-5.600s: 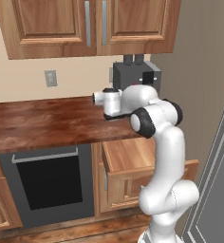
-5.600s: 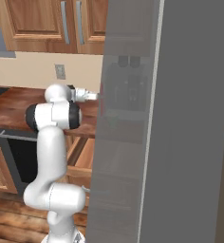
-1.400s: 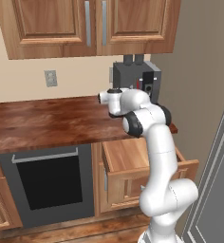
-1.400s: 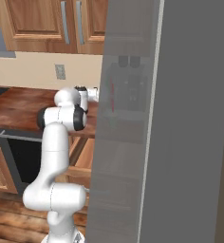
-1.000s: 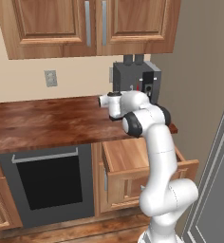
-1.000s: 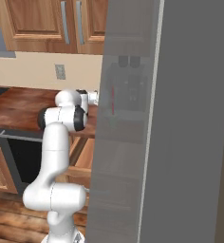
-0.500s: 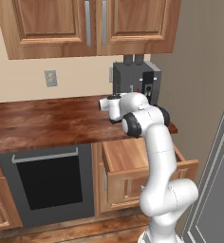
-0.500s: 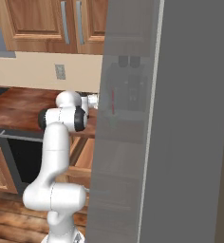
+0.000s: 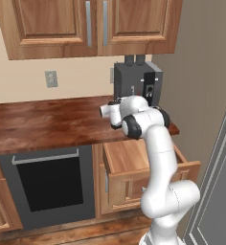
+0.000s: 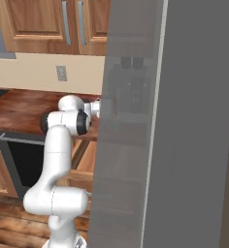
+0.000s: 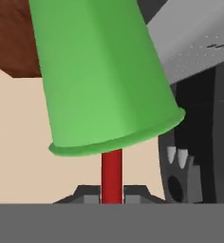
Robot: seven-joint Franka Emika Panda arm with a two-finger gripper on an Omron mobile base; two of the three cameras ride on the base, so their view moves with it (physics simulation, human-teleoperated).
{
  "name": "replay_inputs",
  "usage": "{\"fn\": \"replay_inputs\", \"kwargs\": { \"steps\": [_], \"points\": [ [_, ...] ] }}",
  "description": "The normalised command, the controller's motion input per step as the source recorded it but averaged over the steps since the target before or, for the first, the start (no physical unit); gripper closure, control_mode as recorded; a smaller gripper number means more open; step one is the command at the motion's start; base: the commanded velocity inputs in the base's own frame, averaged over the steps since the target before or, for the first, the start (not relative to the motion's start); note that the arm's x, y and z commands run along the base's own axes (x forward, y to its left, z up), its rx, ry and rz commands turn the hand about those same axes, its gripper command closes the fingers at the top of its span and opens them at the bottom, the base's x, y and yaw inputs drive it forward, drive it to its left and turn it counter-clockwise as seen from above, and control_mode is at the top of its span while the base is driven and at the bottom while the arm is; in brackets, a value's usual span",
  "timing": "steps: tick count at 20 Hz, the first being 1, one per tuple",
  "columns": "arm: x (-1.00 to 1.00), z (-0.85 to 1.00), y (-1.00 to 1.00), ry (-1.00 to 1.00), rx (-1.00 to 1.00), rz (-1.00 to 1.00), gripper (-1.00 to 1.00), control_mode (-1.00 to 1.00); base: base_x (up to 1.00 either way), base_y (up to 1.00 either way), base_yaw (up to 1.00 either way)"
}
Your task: Pick up the straw from the right drawer and put it inside the smoothie cup.
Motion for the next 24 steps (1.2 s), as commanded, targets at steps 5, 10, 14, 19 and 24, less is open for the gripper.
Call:
{"fn": "replay_inputs", "kwargs": {
  "steps": [5, 10, 14, 19, 24],
  "points": [
    [0.00, -0.23, 0.00, -0.09, -0.02, 0.00, -1.00, -1.00, 0.00, 0.00, 0.00],
    [-0.21, -0.02, 0.00, -0.14, 0.00, 0.00, -1.00, -1.00, 0.00, 0.00, 0.00],
    [-0.53, 0.01, 0.00, -0.18, 0.00, 0.00, -1.00, -1.00, 0.00, 0.00, 0.00],
    [-0.51, 0.17, 0.00, -0.13, -0.02, 0.00, -1.00, -1.00, 0.00, 0.00, 0.00],
    [-0.34, 0.32, 0.04, -0.11, -0.02, 0.00, -1.00, -1.00, 0.00, 0.00, 0.00]
  ]
}}
